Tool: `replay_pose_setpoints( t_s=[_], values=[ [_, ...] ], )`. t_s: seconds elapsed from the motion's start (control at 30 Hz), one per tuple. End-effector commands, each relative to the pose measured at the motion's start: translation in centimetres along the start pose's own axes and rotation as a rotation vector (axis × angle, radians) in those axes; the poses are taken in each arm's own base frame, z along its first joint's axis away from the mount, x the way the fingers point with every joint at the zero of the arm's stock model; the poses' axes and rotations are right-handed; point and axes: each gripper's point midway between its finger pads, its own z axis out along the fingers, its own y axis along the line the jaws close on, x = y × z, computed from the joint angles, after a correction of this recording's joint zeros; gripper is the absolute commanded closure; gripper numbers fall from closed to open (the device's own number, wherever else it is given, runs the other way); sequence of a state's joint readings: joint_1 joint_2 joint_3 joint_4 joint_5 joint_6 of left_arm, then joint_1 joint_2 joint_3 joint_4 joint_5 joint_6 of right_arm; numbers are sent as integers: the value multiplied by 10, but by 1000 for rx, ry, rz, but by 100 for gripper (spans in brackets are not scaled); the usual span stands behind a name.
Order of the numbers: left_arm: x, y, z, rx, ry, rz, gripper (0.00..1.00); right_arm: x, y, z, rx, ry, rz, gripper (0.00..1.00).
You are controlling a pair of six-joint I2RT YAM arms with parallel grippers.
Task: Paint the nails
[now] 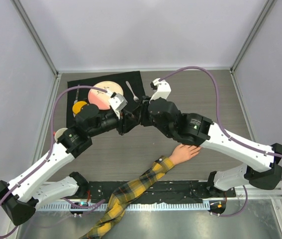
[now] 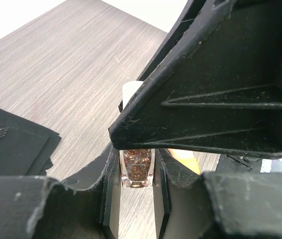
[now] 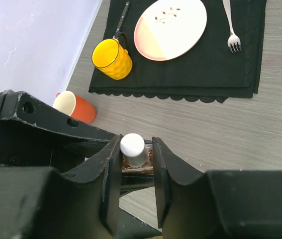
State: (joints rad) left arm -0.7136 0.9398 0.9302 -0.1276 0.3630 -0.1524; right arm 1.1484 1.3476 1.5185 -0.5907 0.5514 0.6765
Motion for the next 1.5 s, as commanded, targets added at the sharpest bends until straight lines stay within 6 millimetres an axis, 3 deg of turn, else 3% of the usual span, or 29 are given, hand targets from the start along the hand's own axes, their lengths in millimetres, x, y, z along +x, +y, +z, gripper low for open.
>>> replay_pose_setpoints(
  t_s=[0.0,0.07,0.1,0.13,0.17,0.2,0.23,0.27,0.3,0.33,0.43,0.5,0.63,0.67,0.7,0.77,0.8,0.87,1.13,1.37,1.47],
  values=[
    [-21,-8,1,34,-71,24,100,-18,3,-14,-38,-65,51,68],
    [-21,-14,1,69,-71,15,100,-16,2,-16,-55,-64,49,82],
    [-21,-24,0,130,-68,17,100,-19,4,-18,-71,-77,52,93],
    [-22,-31,0,169,-69,17,100,-11,-1,-17,-75,-68,10,99],
    [-22,-38,-2,212,-69,19,100,-19,-2,-29,-121,-91,-15,99],
    [-23,-61,-9,340,-68,21,100,-24,6,-32,-194,-116,-47,99],
    [-22,-71,-12,402,-59,18,100,11,20,-40,-405,-14,-220,99],
    [-24,-83,-17,480,-70,21,100,9,26,-62,-565,-28,-261,99],
    [-31,-103,-28,611,-94,25,100,14,43,-84,-773,-47,-308,99],
    [-29,-111,-33,672,-88,4,100,44,34,-85,-842,26,-316,99],
    [-37,-126,-43,781,-106,-20,100,49,19,-92,-891,78,-301,99],
    [-37,-125,-41,771,-105,-26,100,46,17,-97,-891,59,-289,99],
    [-33,-118,-33,728,-95,-20,100,34,10,-88,-802,25,-258,99],
    [-33,-113,-29,692,-94,-23,100,30,9,-86,-776,15,-248,95],
    [-32,-108,-25,659,-91,-24,100,19,1,-79,-692,-13,-215,74],
    [-28,-91,-15,543,-79,-11,100,7,-9,-73,-599,-41,-187,61],
    [-28,-80,-9,472,-83,-6,100,-5,-21,-68,-495,-71,-151,46],
    [-20,-60,-1,356,-56,8,100,-12,-27,-68,-451,-85,-129,41],
    [-15,-30,6,185,-38,15,100,-39,-34,-54,-288,-120,15,36],
    [-18,-22,4,131,-55,29,100,-33,-21,-39,-190,-116,-10,40],
    [-18,-22,3,129,-58,27,100,-27,-5,-36,-199,-103,-41,42]
  ],
)
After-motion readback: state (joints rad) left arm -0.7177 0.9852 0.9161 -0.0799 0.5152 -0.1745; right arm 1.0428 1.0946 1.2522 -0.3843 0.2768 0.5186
